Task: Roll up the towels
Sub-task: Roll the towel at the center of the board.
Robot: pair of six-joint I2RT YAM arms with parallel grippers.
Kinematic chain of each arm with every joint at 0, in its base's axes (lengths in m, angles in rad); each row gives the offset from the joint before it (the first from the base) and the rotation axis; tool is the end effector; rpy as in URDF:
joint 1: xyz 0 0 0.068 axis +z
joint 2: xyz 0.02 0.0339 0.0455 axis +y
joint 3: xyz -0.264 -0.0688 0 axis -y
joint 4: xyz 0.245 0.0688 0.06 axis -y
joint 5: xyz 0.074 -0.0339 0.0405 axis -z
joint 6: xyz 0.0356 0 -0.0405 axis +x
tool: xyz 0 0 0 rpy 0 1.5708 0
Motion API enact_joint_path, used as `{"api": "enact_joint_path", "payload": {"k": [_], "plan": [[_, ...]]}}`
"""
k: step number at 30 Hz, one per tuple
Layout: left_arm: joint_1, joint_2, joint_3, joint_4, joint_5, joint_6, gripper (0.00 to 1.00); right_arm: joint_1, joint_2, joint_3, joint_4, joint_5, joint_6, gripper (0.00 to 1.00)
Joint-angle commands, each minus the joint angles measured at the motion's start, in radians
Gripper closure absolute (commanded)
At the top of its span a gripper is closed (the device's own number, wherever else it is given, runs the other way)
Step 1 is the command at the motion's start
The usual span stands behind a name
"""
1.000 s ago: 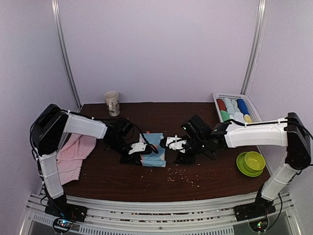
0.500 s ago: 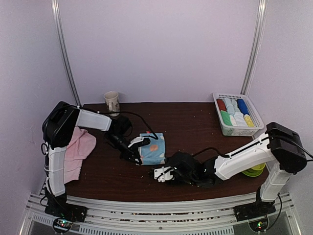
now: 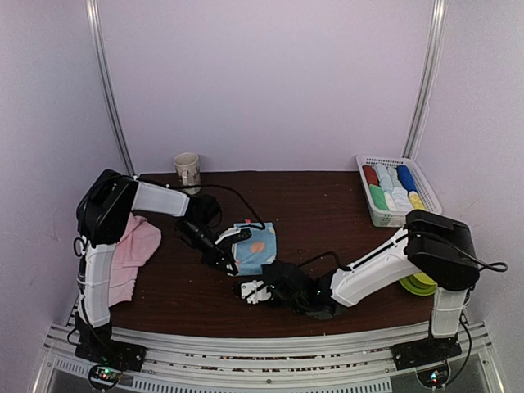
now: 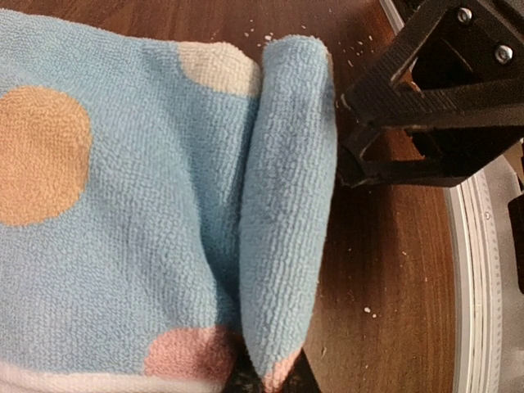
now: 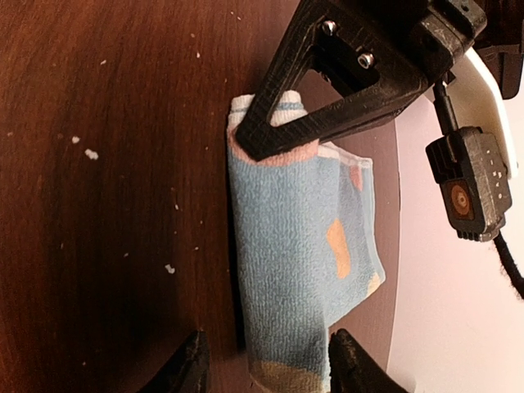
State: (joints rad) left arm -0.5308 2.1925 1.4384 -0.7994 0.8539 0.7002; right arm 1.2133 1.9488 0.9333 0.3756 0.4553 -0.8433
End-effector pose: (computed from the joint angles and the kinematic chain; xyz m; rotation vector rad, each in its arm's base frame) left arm 0.3271 -0.2232 0.1067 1.6163 2.2667 -1.2599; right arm 0.1485 0.3529 0.1190 -1.7013 1.3158 -0.2891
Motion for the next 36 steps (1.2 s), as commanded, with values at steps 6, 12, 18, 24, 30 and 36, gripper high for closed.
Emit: {"api": "enact_joint_path", "payload": {"k": [6,12,18,24,30,36], "plan": [[0.025,0.087,0.008,-0.085,-0.095,0.005,1.0,-0.024,0.073,0.071,-0.013,0.042,0.0,0.59],[0.028,0.103,0.023,-0.106,-0.095,0.015,1.0,-0.047,0.101,0.086,-0.019,0.049,0.007,0.6],[0.03,0.114,0.037,-0.123,-0.095,0.019,1.0,-0.064,0.123,0.109,-0.048,0.041,0.002,0.6],[0.031,0.122,0.046,-0.136,-0.101,0.025,1.0,-0.075,0.142,0.136,-0.08,0.029,0.002,0.62],[0.032,0.124,0.056,-0.147,-0.104,0.029,1.0,-0.089,0.172,0.201,-0.201,-0.006,0.018,0.77],[0.038,0.129,0.062,-0.147,-0.101,0.032,1.0,-0.096,0.181,0.229,-0.258,-0.033,0.029,0.87]]}}
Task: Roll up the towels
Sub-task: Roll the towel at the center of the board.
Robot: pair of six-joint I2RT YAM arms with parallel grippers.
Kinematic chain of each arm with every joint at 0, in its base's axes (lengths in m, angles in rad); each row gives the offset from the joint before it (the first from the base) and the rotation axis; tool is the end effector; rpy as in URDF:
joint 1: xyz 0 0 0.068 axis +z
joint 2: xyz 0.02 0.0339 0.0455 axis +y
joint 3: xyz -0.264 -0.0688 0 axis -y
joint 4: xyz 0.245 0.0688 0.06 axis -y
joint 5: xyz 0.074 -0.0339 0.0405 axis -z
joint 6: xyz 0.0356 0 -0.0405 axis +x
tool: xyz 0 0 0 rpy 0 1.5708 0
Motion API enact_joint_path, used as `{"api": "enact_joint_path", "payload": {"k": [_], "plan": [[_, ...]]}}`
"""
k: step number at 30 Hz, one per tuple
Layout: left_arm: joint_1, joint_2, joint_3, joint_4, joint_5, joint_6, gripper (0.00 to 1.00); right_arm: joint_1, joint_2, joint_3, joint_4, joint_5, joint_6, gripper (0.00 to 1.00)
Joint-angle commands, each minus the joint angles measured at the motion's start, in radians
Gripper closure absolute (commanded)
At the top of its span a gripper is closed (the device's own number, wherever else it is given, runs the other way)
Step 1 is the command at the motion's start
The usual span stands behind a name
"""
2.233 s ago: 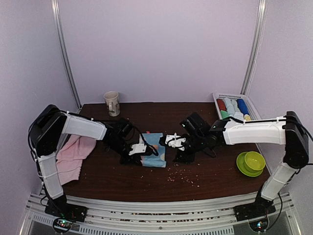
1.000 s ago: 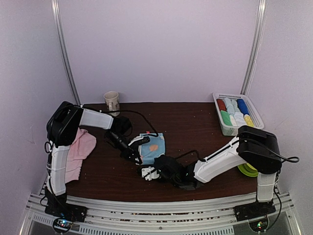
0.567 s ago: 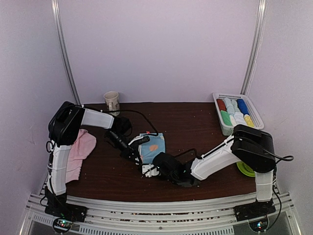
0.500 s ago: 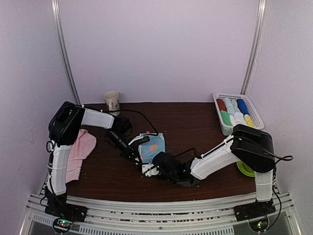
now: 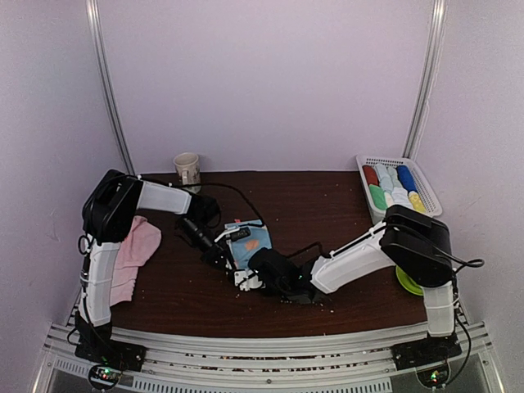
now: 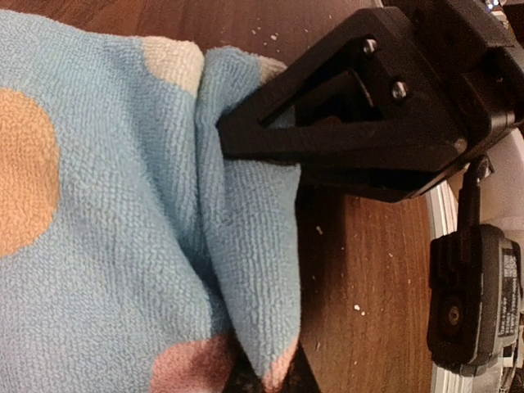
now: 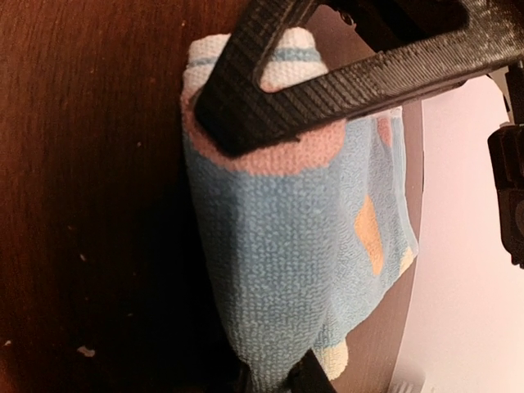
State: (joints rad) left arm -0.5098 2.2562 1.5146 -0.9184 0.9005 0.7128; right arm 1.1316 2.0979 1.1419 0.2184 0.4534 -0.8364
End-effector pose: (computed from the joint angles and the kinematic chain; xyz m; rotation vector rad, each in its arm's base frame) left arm 0.3353 -0.2194 0.1009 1.5677 2.3428 -1.3680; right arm 0.1934 0.3749 0.1048 -1.7334 1.4263 -0.3642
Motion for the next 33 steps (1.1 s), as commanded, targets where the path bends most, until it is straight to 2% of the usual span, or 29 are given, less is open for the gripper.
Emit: {"api": "enact_joint_path", "payload": {"k": [1,3,6,8,16,23,33], "plan": [[0.017,0.065,-0.012,-0.03,-0.147,0.021,1.0,-0.015,0.036,0.03,-0.114,-0.036,0.027,0.9],[0.022,0.061,-0.01,-0.034,-0.145,0.023,0.98,-0.019,0.042,0.054,-0.151,-0.05,0.039,0.95],[0.033,0.037,-0.012,-0.034,-0.143,0.024,0.8,-0.02,0.045,0.09,-0.214,-0.079,0.068,1.0],[0.041,-0.003,-0.026,-0.017,-0.15,0.014,0.63,-0.021,0.041,0.116,-0.266,-0.112,0.113,1.0],[0.066,-0.27,-0.203,0.167,-0.261,-0.019,0.37,-0.026,0.045,0.243,-0.508,-0.26,0.249,1.0],[0.074,-0.551,-0.48,0.478,-0.409,-0.022,0.33,-0.047,0.08,0.364,-0.71,-0.411,0.335,1.0],[0.067,-0.882,-0.863,0.876,-0.437,0.176,0.38,-0.11,0.23,0.7,-1.053,-0.743,0.424,1.0]]}}
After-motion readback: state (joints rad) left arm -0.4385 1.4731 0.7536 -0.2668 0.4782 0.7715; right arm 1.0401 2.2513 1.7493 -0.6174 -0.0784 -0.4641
